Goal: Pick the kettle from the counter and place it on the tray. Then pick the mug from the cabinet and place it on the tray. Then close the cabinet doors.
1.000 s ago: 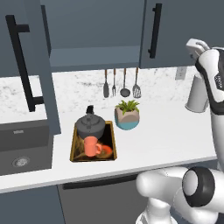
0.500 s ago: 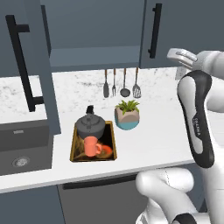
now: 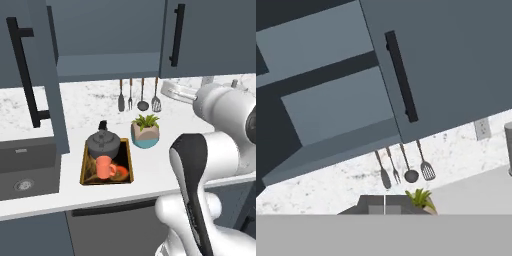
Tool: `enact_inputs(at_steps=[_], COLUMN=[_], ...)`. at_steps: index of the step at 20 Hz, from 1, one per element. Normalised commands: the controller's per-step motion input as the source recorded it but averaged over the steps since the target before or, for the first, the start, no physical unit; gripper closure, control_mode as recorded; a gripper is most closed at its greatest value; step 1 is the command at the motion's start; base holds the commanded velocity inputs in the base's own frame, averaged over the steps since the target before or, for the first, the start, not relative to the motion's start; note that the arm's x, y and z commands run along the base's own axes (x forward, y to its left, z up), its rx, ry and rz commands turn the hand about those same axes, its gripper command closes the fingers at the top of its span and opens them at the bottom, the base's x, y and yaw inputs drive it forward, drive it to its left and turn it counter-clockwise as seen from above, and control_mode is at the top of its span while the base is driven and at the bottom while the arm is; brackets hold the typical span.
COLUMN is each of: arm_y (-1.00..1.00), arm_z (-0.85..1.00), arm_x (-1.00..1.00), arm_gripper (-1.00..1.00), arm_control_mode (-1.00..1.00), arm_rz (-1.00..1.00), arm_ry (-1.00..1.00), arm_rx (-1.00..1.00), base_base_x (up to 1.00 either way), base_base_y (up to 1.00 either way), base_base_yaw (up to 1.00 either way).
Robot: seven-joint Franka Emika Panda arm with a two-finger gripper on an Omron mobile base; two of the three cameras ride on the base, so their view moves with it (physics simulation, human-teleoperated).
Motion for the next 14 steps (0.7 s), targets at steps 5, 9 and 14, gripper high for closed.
enact_inputs(at_steps=[5, 9, 14], arm_y=[0.51, 0.07, 0.39], arm_z=[0.0, -0.01, -0.04], arm_x=[-0.68, -0.04, -0.3], arm_gripper=[1.0, 1.0, 1.0], arm_control_mode=[-1.0, -1.0, -1.0], arm_rz=[-0.05, 0.0, 0.16], arm_ry=[-0.01, 0.0, 0.01], arm_rx=[-0.09, -0.06, -0.25], base_base_x=[0.0, 0.0, 0.0], base_base_y=[0.0, 0.0, 0.0], base_base_yaw=[0.0, 0.0, 0.0])
